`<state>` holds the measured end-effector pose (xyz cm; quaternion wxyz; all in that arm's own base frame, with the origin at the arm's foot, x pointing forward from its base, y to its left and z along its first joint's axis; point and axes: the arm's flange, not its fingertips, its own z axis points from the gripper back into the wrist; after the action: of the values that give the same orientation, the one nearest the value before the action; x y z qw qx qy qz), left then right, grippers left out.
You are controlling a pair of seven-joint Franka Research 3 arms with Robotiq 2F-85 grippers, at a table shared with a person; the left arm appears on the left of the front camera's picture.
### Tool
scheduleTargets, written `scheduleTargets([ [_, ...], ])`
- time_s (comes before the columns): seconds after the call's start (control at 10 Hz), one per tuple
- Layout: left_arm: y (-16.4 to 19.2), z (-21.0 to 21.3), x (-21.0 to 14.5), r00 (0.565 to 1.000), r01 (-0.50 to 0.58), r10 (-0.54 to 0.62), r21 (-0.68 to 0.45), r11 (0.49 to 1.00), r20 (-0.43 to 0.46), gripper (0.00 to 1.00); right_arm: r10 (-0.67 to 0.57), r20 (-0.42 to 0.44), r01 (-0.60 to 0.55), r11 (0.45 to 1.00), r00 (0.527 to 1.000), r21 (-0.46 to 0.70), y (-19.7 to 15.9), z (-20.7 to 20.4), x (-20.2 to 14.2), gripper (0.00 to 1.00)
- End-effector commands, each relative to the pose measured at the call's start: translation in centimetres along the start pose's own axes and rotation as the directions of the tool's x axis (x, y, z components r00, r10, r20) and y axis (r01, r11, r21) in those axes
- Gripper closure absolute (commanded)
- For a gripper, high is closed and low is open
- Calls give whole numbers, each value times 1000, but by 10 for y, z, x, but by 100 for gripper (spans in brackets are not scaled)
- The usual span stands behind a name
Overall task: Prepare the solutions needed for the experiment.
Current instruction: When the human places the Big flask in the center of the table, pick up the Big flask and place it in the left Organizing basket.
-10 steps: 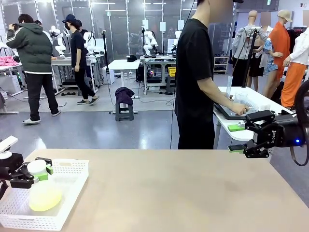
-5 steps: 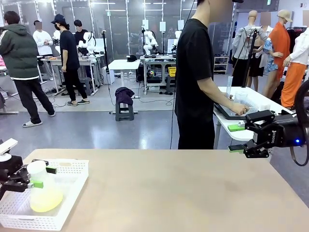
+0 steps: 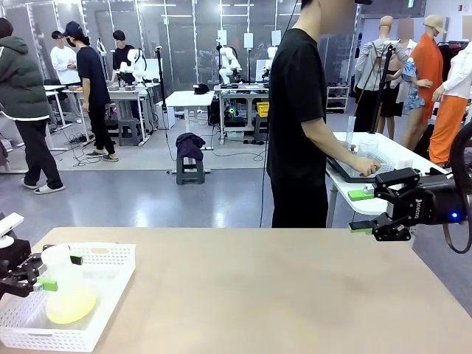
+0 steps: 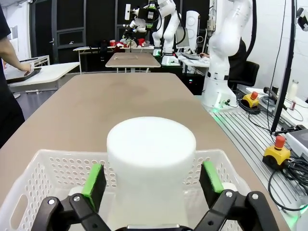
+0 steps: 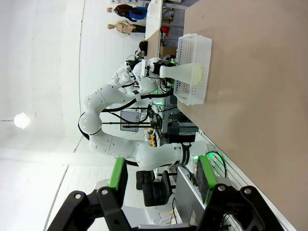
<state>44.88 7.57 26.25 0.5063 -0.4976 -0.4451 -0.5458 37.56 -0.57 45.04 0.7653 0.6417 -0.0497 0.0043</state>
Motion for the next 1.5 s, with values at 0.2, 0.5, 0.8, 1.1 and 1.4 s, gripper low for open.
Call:
scheduleTargets([
  [0.2, 0, -2, 2, 1000, 8, -8, -6, 1000, 2, 0, 6, -3, -6, 1000, 1000, 5, 2, 0, -1, 26],
  [0.5, 0, -2, 2, 1000, 8, -8, -6, 1000, 2, 0, 6, -3, -6, 1000, 1000, 5, 2, 0, -1, 26],
  [0.8, -3, 9, 3, 1000, -8, 8, 11, 1000, -12, 0, 6, -3, -6, 1000, 1000, 5, 2, 0, -1, 26],
  [1.1, -15, 45, 8, 999, -18, 22, 90, 996, -45, 0, 6, -3, -6, 1000, 1000, 5, 2, 0, -1, 26],
  [1.4, -31, 71, 17, 999, -52, 50, 163, 985, 15, 0, 6, -3, -6, 1000, 1000, 5, 2, 0, -1, 26],
])
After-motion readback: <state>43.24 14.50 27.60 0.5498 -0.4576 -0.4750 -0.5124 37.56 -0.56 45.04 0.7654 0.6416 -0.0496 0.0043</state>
